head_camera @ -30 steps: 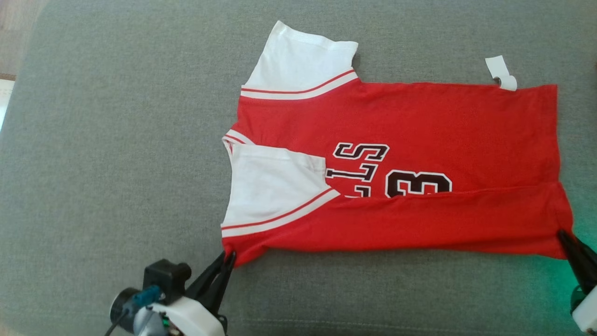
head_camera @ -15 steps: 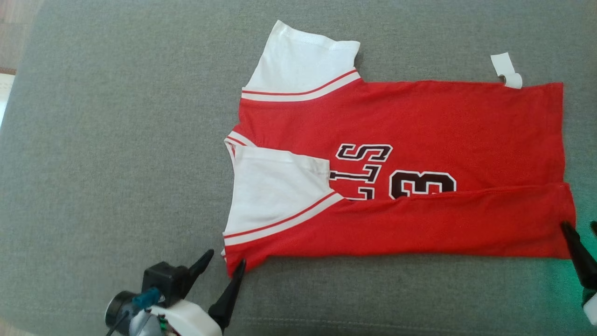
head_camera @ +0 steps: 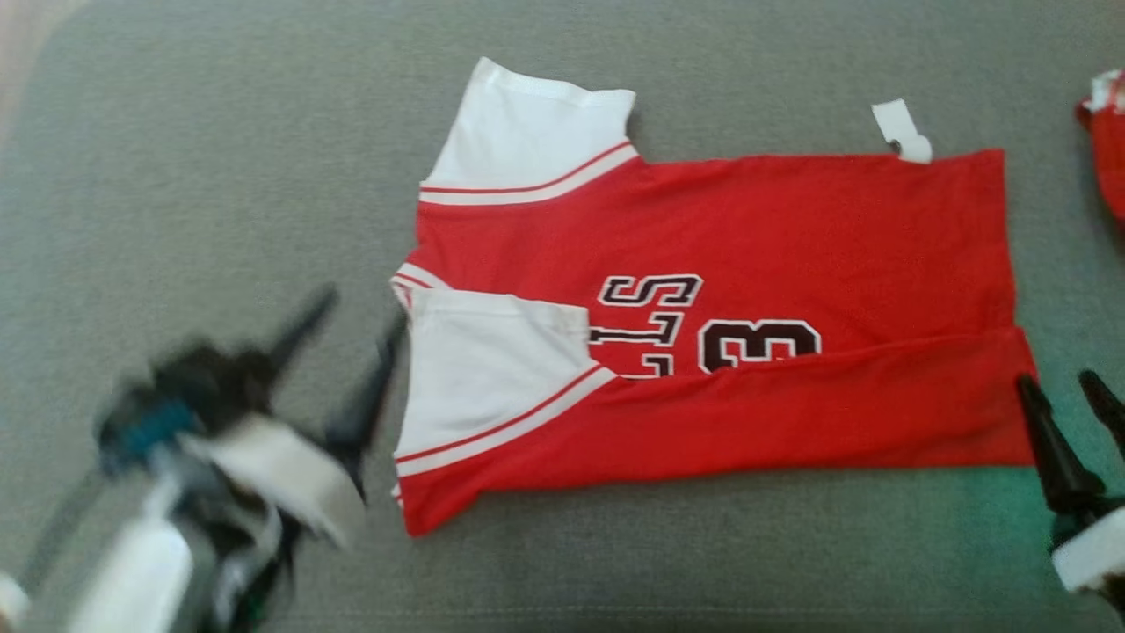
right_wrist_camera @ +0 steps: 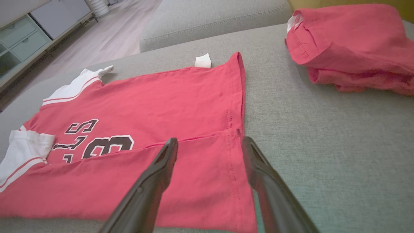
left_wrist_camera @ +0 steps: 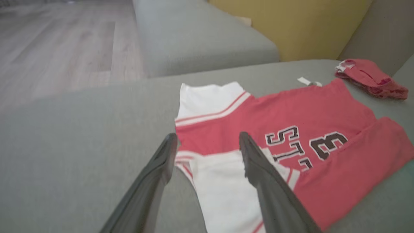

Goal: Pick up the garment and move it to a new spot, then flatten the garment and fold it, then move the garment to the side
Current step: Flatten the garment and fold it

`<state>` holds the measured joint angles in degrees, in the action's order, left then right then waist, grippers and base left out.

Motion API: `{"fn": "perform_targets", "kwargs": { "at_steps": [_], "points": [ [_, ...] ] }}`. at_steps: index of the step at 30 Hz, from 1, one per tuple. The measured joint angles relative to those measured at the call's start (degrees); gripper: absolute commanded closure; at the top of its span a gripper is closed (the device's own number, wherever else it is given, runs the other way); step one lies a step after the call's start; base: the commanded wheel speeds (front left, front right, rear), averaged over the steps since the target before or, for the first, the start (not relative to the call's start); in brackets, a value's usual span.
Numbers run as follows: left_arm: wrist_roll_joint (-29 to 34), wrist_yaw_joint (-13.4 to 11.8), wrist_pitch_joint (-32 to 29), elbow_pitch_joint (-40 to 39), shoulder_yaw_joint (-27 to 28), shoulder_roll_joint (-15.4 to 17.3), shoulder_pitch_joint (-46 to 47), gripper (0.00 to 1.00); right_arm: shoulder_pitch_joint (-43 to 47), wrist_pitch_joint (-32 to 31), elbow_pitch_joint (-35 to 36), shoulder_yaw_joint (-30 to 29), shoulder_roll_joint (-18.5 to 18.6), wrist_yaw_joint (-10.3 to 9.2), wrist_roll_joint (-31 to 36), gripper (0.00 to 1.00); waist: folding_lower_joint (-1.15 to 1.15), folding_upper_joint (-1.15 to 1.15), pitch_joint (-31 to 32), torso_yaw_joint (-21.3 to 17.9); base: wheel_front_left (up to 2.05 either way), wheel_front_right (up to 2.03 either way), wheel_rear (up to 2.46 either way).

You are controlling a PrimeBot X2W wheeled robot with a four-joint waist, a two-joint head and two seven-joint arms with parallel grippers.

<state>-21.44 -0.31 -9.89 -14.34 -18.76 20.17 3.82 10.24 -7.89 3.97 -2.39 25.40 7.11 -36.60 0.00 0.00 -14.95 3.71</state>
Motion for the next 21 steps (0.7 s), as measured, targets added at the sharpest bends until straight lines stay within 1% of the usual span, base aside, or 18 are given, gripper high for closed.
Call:
{"fn": "perform_targets", "kwargs": {
  "at_steps": [3,8,9,13,16,18,21],
  "points": [
    [-1.43,2.38,-2.45,1.79,1.24,1.08,9.28,0.0,-2.21,0.97,0.0,1.05,-0.9,-0.01,0.66,0.0,0.0,0.0,-1.44,-1.05,0.0,0.0,0.0],
    [-3.88,6.2,-5.76,11.46,1.03,2.47,26.87,0.0,-6.99,1.81,0.02,3.35,-1.38,-0.01,0.82,0.0,0.0,0.0,-5.11,-2.87,0.0,0.0,0.0],
    [-3.88,6.2,-5.76,11.46,1.03,2.47,26.87,0.0,-6.99,1.81,0.02,3.35,-1.38,-0.01,0.82,0.0,0.0,0.0,-5.11,-2.87,0.0,0.0,0.0],
    [-5.91,7.38,-9.31,21.64,-1.13,3.23,38.43,0.0,-9.84,2.34,-0.09,4.37,-1.43,0.0,0.82,0.0,0.0,0.0,-8.31,-4.82,0.0,0.0,0.0],
    [-8.56,7.44,-11.57,29.49,-3.11,3.37,44.95,0.0,-11.44,2.93,-0.37,5.17,-1.43,0.0,0.81,0.0,-0.02,0.0,-10.55,-6.57,0.0,0.0,0.0],
    [-10.31,7.45,-13.17,33.29,-5.33,3.75,48.05,0.0,-12.35,3.44,-0.65,5.67,-1.44,0.0,0.8,0.0,-0.02,0.0,-11.88,-7.79,0.0,0.0,0.0],
    [-13.12,7.46,-14.96,37.84,-9.14,5.19,52.02,0.0,-13.45,4.16,-1.16,6.46,-1.53,0.0,0.77,0.0,-0.02,0.0,-13.87,-9.63,0.0,0.0,0.0]
  ]
}}
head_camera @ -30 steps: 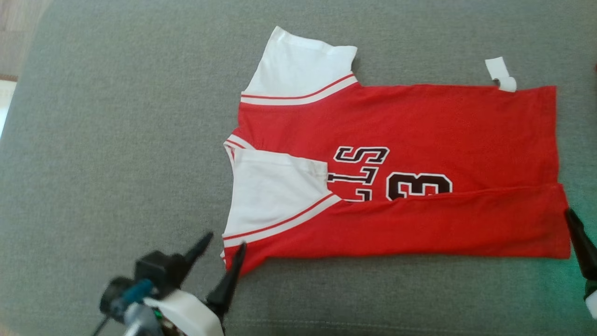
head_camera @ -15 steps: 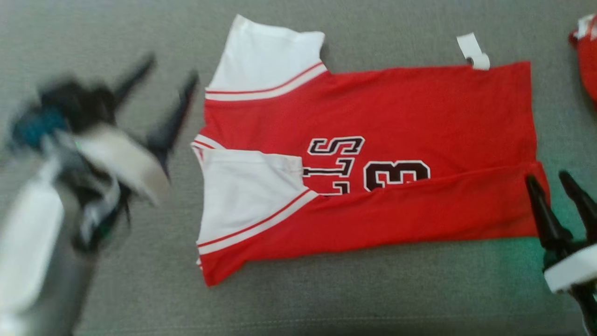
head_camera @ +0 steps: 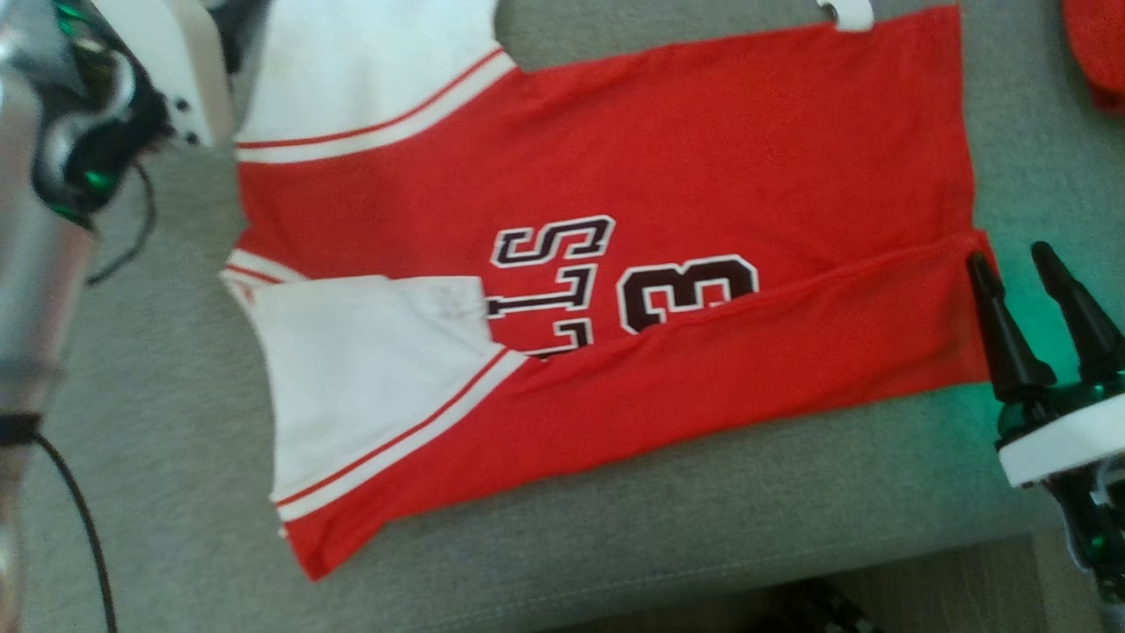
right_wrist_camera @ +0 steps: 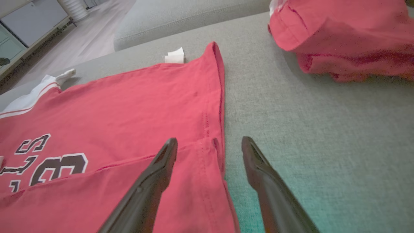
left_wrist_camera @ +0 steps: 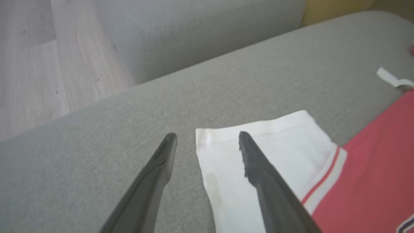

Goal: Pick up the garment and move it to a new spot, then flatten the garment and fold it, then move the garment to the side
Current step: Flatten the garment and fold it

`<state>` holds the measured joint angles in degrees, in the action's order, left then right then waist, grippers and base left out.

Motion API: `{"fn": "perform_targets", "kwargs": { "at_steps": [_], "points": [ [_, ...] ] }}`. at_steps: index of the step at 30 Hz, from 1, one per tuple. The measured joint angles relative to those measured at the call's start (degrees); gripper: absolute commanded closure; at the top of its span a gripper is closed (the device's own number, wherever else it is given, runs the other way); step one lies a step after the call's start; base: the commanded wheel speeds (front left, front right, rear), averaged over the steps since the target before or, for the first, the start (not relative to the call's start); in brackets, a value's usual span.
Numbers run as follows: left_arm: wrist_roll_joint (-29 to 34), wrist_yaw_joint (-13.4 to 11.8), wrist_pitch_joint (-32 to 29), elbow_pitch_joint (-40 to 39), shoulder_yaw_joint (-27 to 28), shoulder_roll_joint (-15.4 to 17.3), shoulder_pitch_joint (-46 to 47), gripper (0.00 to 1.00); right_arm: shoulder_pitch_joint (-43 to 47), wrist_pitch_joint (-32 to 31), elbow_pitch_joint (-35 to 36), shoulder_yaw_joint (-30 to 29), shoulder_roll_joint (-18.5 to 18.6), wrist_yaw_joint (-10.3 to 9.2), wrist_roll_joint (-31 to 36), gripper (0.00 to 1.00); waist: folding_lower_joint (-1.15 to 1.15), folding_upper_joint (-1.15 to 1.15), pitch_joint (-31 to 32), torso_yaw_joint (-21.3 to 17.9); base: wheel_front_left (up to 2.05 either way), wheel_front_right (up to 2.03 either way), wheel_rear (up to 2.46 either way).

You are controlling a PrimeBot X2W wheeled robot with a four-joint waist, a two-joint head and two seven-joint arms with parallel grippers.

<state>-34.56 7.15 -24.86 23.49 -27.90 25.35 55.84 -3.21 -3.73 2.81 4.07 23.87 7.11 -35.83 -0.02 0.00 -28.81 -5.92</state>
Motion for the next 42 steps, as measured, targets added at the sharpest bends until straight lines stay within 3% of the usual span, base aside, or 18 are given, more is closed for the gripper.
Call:
{"fn": "perform_targets", "kwargs": {
  "at_steps": [7,12,30,31,33,35,37,38,42],
  "points": [
    [-1.51,-0.01,-1.98,8.53,-4.83,3.82,6.65,0.0,-1.3,1.69,-1.42,1.68,-0.31,0.0,-0.6,0.0,0.01,0.0,-3.49,-3.68,0.0,0.0,0.0],
    [-3.08,0.0,-2.83,12.27,-7.14,4.37,8.79,0.0,-2.63,2.79,-2.46,2.82,-0.37,0.0,-1.0,0.0,0.01,0.0,-5.21,-5.31,0.0,0.0,0.0],
    [-7.58,-0.01,-2.7,11.76,-18.17,8.87,13.54,0.0,-5.36,5.09,-5.33,4.8,-0.42,0.0,-2.08,0.0,0.02,0.0,-6.15,-6.53,0.0,0.0,0.0],
    [-7.99,-0.01,-2.7,11.76,-18.68,9.06,13.89,0.03,-5.64,5.09,-5.33,4.93,-0.42,-0.01,-2.09,0.0,0.02,0.0,-6.24,-6.63,0.0,0.0,0.0],
    [-8.73,-0.01,-2.41,11.4,-19.85,9.39,14.34,0.19,-5.93,5.09,-5.33,5.04,-0.37,-0.01,-2.09,0.0,0.02,0.0,-6.41,-6.82,0.0,0.0,0.0],
    [-9.32,-0.01,-1.66,10.95,-21.11,9.64,14.72,0.43,-5.94,5.09,-5.32,5.04,-0.18,-0.01,-2.1,0.0,0.02,0.0,-6.56,-6.93,0.0,0.0,0.0],
    [-10.14,0.0,-1.24,10.55,-22.15,9.85,15.0,0.78,-5.95,5.09,-5.32,5.02,0.08,-0.01,-2.09,0.0,0.02,0.0,-6.64,-6.97,0.0,0.0,0.0],
    [-10.56,0.03,-1.07,10.26,-22.79,9.92,15.01,1.0,-5.96,5.08,-5.3,4.99,0.18,-0.01,-2.09,0.0,0.02,0.0,-6.64,-6.96,0.0,0.0,0.0],
    [-11.43,0.35,0.43,10.12,-25.28,10.4,15.52,1.0,-6.49,4.81,-4.64,4.61,0.43,0.0,-2.08,0.0,0.02,0.0,-6.32,-6.67,0.0,0.0,0.0]
  ]
}}
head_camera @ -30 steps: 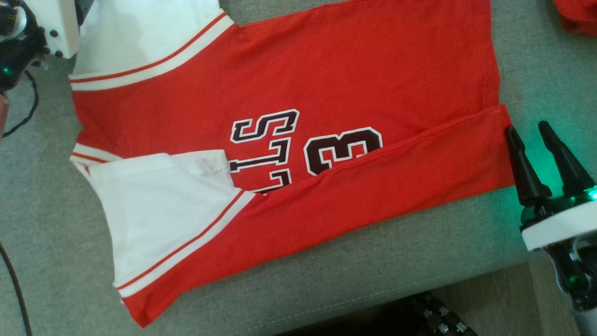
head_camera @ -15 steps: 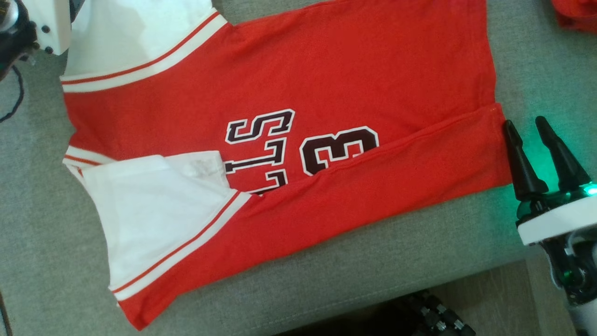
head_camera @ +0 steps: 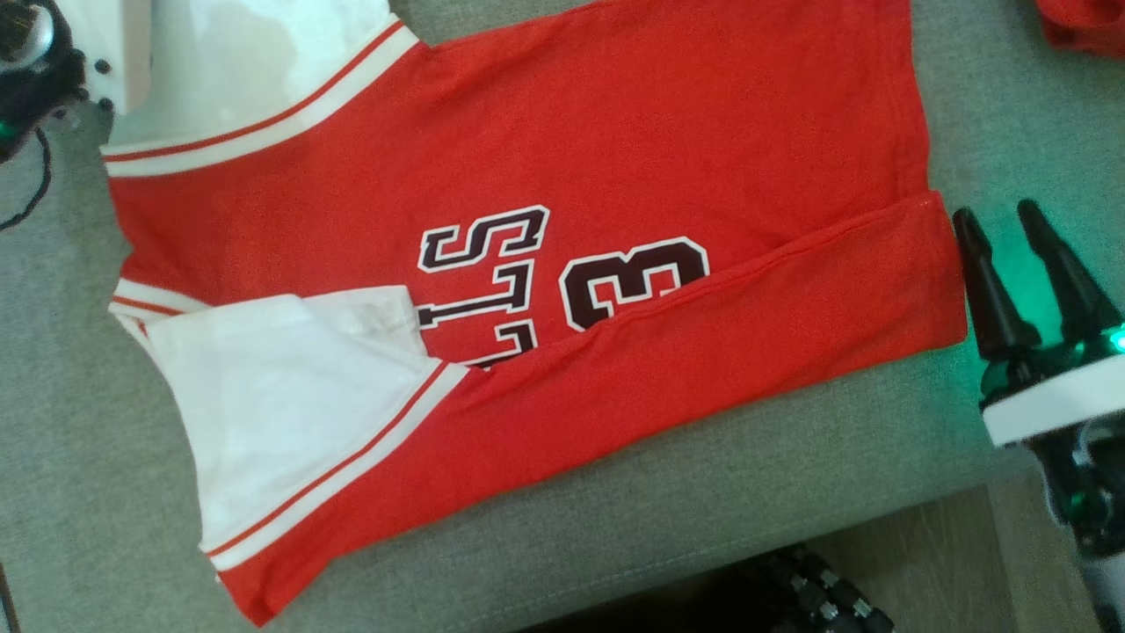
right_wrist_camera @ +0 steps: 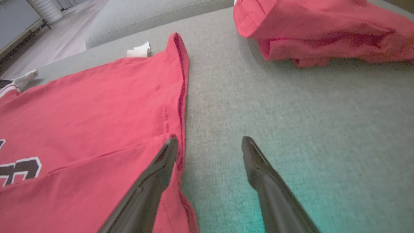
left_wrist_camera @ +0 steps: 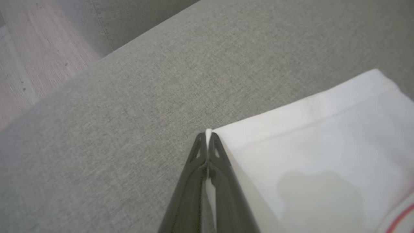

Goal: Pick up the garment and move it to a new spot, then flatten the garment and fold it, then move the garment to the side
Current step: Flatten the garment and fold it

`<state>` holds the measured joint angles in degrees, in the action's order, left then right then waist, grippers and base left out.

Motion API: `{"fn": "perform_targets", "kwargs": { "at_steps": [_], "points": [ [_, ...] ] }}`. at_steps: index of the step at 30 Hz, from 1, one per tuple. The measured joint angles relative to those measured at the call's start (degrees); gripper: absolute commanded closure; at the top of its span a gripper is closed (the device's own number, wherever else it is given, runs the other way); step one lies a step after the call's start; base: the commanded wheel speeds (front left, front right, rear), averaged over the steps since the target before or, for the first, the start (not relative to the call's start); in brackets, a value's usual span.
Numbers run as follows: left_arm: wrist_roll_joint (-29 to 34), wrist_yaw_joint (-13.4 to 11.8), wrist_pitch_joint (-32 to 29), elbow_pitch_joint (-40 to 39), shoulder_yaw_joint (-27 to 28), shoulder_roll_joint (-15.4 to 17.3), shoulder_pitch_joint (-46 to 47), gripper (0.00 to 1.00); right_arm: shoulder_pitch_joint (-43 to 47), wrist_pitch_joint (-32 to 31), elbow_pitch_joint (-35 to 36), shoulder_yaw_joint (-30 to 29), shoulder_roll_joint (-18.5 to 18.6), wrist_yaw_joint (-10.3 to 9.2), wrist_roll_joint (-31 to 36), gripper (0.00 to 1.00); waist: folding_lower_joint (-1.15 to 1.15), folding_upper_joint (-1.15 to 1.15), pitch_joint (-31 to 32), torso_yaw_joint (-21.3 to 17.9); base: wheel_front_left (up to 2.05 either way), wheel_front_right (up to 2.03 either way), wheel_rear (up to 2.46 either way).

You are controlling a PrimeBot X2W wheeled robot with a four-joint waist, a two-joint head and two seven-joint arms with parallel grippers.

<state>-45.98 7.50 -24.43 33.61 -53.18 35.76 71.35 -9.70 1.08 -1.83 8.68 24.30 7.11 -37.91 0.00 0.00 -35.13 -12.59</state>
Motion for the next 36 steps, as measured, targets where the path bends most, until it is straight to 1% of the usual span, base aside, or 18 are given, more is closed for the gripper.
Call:
{"fn": "perform_targets", "kwargs": {
  "at_steps": [4,8,13,15,19,22,25,31,36],
  "points": [
    [-0.54,0.01,2.04,0.05,-2.72,0.4,-0.02,1.0,-3.14,-2.31,0.59,-0.79,-0.03,-0.01,0.0,0.0,0.0,0.0,1.15,0.43,0.0,0.0,0.0],
    [-1.72,0.07,3.77,-0.01,-4.6,0.19,-0.01,1.0,-8.99,-7.67,-0.62,-1.69,-0.38,0.0,0.29,0.0,0.0,0.0,2.49,1.47,0.0,0.0,0.0],
    [-3.13,0.07,4.41,-0.89,-7.24,0.11,0.05,1.0,-17.69,-16.16,-5.64,-1.05,-2.04,-0.01,1.6,0.0,0.0,0.0,3.91,3.3,0.0,0.0,0.0],
    [-3.28,0.07,4.44,-1.37,-7.66,0.11,0.08,1.0,-19.25,-17.03,-6.56,-0.57,-2.4,-0.01,2.04,0.0,0.0,0.0,4.06,3.67,0.0,0.0,0.0],
    [-4.34,0.07,4.94,-2.94,-9.27,0.14,0.92,1.0,-24.81,-20.01,-11.23,0.69,-3.2,0.0,3.41,0.0,0.0,0.0,4.13,5.16,0.0,0.0,0.0],
    [-4.61,0.07,5.32,-3.87,-10.35,0.23,1.19,1.0,-27.28,-20.45,-14.77,0.65,-3.15,-0.01,5.67,0.0,0.0,0.0,3.89,6.12,0.0,0.0,0.0],
    [-4.86,0.07,5.45,-4.48,-11.41,0.29,1.68,1.0,-28.27,-20.85,-16.67,0.68,-3.36,-0.01,6.23,0.0,0.0,0.0,3.7,6.66,0.0,0.0,0.0],
    [-6.13,0.07,6.39,-5.42,-13.01,0.37,2.03,1.0,-28.93,-21.01,-18.0,2.03,-3.66,0.0,6.13,0.0,0.0,0.0,3.65,7.11,0.0,0.0,0.0],
    [-6.8,0.07,6.73,-5.48,-14.29,0.52,3.08,1.0,-31.23,-20.75,-19.48,2.83,-3.69,-0.01,5.36,0.0,0.0,0.0,3.61,7.34,0.0,0.0,0.0]
  ]
}}
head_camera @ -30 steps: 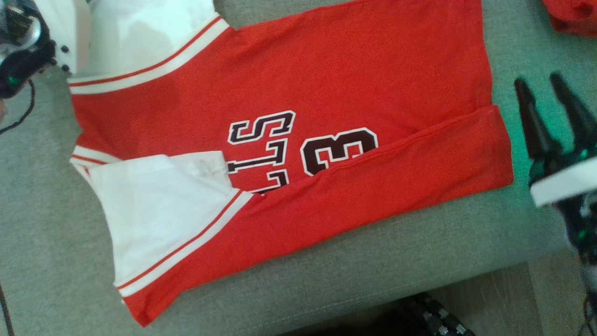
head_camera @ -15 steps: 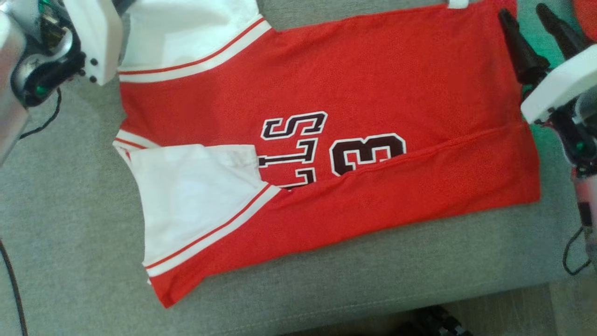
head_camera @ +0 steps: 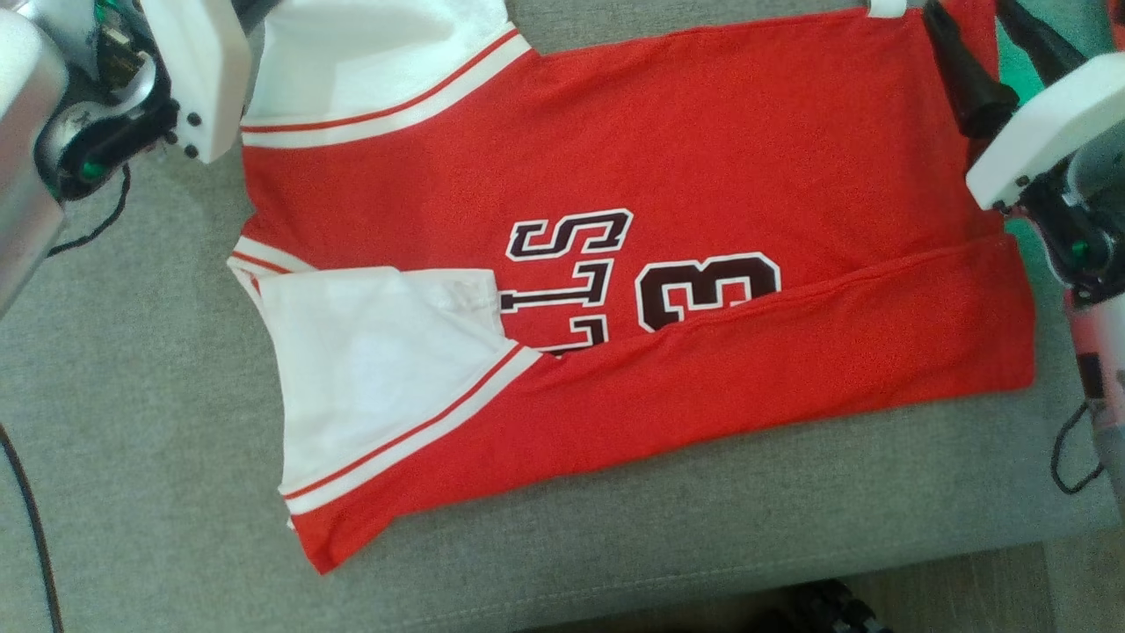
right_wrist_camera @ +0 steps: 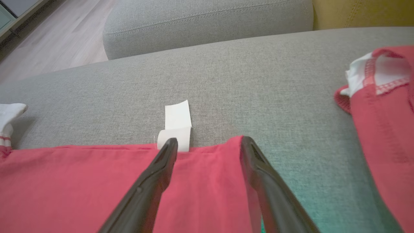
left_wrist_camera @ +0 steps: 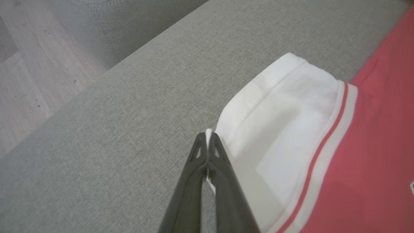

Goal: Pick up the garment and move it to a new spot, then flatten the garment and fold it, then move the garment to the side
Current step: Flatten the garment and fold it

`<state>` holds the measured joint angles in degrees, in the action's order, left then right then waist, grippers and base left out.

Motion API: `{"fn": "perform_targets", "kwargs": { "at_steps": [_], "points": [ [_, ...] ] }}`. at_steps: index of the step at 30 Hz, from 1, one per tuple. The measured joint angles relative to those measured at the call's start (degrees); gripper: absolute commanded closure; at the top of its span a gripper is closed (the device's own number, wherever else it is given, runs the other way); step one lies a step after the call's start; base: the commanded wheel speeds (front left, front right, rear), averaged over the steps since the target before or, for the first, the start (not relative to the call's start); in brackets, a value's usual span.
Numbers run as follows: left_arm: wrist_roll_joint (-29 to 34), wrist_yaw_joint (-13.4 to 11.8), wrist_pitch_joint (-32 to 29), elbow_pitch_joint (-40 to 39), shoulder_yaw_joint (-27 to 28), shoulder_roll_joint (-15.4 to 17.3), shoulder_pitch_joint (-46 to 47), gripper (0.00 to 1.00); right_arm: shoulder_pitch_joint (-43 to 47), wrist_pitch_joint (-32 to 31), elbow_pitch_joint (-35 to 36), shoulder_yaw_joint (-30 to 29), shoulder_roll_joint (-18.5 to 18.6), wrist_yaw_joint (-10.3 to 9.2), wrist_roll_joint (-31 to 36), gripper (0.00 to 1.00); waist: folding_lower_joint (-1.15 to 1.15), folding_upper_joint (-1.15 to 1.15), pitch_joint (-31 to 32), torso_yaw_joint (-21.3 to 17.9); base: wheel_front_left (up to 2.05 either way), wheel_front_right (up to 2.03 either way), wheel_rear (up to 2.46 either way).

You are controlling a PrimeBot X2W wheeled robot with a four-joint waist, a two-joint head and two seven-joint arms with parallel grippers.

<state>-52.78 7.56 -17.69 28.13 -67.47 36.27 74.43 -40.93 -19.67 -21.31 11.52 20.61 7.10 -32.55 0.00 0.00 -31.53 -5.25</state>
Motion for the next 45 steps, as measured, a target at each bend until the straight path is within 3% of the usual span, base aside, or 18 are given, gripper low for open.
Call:
{"fn": "perform_targets", "kwargs": {
  "at_steps": [6,7,9,11,13,14,20,31,39,45],
  "points": [
    [-0.52,0.0,0.55,0.04,-0.93,0.04,0.55,1.0,-1.55,0.11,-2.05,1.2,0.19,0.0,-1.24,0.0,0.0,0.0,-0.18,0.61,0.0,0.0,0.0],
    [-0.82,0.0,0.68,0.08,-1.14,0.04,0.71,1.0,-1.79,0.49,-2.42,1.29,0.26,0.0,-1.25,0.04,0.0,0.0,-0.18,0.73,0.0,0.0,0.0],
    [-1.09,0.0,0.76,0.15,-1.71,0.04,1.05,1.0,-2.19,0.54,-2.96,1.46,0.46,0.0,-1.37,0.22,0.0,0.0,-0.16,0.95,0.0,0.0,0.0],
    [-1.35,0.0,1.23,0.3,-2.23,0.04,1.06,1.0,-2.3,0.59,-3.47,1.6,0.75,0.01,-1.76,0.55,0.0,0.0,-0.16,1.15,0.0,0.0,0.0],
    [-1.43,0.0,1.29,0.55,-2.45,0.03,1.06,1.0,-2.3,0.9,-3.98,1.81,1.14,0.0,-1.75,0.8,0.0,0.0,-0.17,1.33,0.0,0.0,0.0],
    [-1.62,0.0,1.55,0.75,-2.58,0.03,1.06,1.0,-2.35,1.09,-4.22,1.91,1.33,0.01,-1.72,1.0,0.0,0.0,-0.17,1.4,0.0,0.0,0.0],
    [-1.14,0.0,4.87,1.02,-4.01,0.12,1.19,1.0,-3.28,2.8,-5.17,1.74,1.88,0.0,-0.75,1.0,0.0,0.0,-0.06,1.65,0.0,0.0,0.0],
    [1.93,0.02,19.69,3.83,-2.71,0.16,4.86,1.0,-3.28,7.84,-4.32,-2.21,3.35,0.01,-0.66,1.0,0.0,0.0,0.8,2.25,0.0,0.0,0.0],
    [-1.05,0.02,21.84,4.47,-2.42,-0.96,4.6,1.0,-2.62,8.72,-1.56,-4.61,4.77,0.01,-1.34,1.0,0.0,0.0,2.24,3.68,0.0,0.0,0.0],
    [-4.94,0.01,23.79,-0.59,-2.52,0.82,0.1,1.0,4.09,8.06,1.45,-7.05,5.37,0.01,-1.82,1.0,0.0,0.0,4.15,5.28,0.0,0.0,0.0]
  ]
}}
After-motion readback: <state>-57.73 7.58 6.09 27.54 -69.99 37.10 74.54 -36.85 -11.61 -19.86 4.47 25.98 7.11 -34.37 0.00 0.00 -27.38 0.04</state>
